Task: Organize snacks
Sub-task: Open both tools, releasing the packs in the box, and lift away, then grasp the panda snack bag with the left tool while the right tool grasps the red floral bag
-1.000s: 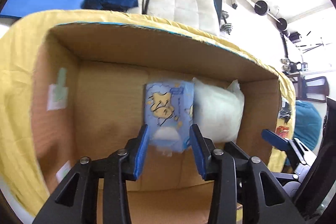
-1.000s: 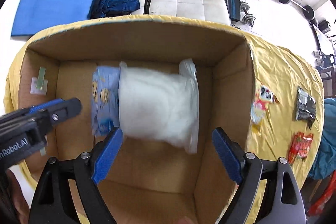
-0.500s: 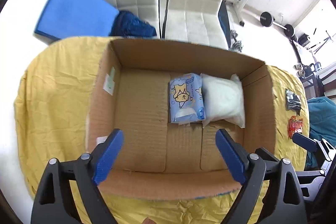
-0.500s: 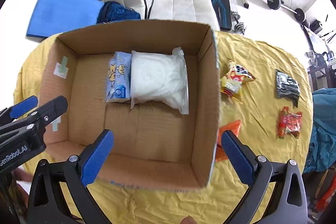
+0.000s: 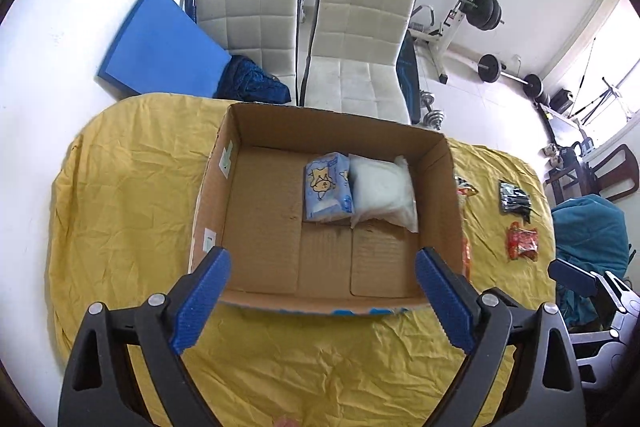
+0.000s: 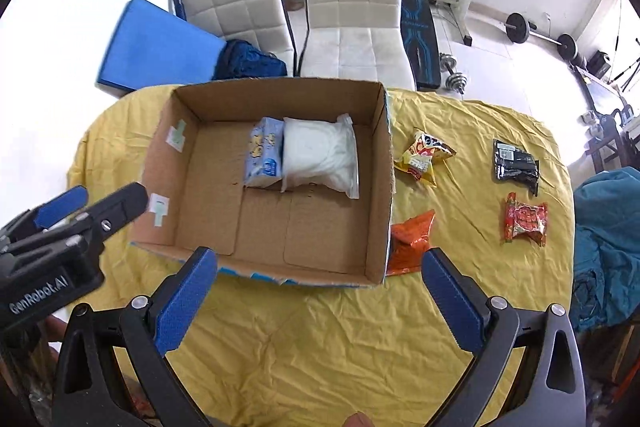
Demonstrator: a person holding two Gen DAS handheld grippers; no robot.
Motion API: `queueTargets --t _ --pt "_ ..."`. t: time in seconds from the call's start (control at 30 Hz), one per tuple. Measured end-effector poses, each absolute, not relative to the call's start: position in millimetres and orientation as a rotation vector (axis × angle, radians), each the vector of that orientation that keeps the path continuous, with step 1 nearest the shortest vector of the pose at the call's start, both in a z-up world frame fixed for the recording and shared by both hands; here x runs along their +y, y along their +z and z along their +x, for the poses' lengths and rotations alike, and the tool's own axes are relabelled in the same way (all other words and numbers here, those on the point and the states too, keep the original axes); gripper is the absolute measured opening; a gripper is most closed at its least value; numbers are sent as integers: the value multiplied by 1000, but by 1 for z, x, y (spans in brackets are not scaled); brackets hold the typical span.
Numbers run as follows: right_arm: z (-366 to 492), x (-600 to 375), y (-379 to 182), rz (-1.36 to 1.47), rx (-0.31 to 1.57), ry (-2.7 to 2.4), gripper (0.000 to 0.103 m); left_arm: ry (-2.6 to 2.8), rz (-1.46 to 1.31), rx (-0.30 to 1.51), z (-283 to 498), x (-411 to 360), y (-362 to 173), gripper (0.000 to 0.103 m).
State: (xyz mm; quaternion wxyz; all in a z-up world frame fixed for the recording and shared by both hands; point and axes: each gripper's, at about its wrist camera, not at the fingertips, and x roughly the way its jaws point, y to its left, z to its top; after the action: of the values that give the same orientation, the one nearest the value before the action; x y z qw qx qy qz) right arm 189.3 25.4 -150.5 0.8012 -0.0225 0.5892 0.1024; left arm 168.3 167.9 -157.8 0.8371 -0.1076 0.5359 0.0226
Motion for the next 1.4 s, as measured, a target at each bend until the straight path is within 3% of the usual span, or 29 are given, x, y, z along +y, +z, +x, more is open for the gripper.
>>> queueTargets --t 0.47,0.77,1.07,1.4 --pt "152 -12 -104 32 1209 275 103 23 -226 1073 137 140 -114 94" --pt "179 -118 -119 154 1226 106 103 -98 -185 1096 172 61 -120 94" --pt "219 -265 -196 288 1340 -115 103 -213 -86 1251 242 -57 -176 94" --pt "288 -369 -343 710 1554 -297 103 -132 -11 1402 330 -110 -259 94"
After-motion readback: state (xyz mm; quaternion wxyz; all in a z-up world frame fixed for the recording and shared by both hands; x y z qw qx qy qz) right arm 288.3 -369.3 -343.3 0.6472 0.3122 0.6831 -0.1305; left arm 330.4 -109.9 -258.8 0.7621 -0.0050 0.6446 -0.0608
